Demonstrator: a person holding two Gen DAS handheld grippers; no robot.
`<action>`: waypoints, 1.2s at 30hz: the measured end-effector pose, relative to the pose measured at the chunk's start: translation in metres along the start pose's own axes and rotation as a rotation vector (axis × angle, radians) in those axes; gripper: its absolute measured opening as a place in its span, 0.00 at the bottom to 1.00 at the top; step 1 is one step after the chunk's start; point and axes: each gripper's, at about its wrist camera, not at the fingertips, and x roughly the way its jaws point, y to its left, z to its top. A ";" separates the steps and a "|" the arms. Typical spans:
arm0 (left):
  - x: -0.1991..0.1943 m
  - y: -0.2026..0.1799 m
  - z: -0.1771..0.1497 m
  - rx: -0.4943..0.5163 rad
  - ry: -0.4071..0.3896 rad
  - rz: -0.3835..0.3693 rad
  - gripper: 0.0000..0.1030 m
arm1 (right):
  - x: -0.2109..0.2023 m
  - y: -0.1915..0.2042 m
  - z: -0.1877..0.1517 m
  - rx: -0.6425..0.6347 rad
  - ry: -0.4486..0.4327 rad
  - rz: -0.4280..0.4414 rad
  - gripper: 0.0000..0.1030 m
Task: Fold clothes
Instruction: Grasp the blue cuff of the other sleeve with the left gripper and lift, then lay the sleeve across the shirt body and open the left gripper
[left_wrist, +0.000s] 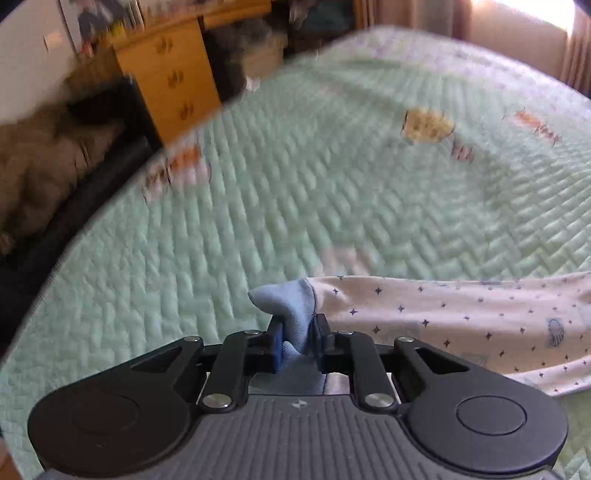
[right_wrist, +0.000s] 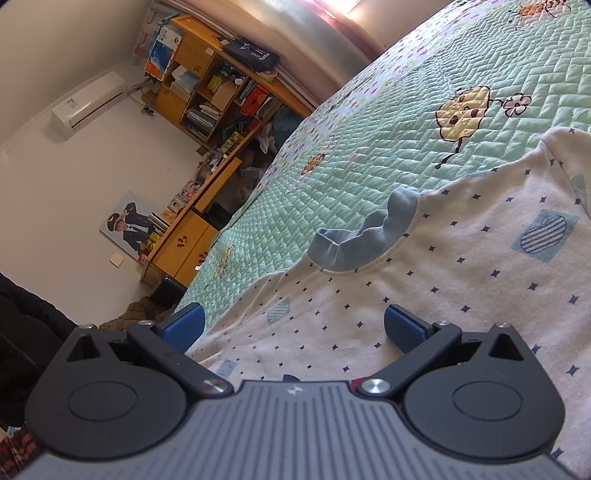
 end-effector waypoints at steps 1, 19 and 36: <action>-0.003 0.000 0.000 -0.013 -0.014 0.017 0.27 | 0.000 0.000 0.000 -0.003 0.001 -0.002 1.00; -0.065 -0.115 -0.026 0.104 -0.174 -0.306 0.66 | -0.001 0.001 0.000 -0.004 0.004 -0.001 1.00; -0.085 -0.169 -0.056 0.079 -0.127 -0.582 0.77 | -0.003 -0.001 0.001 0.017 -0.004 0.010 1.00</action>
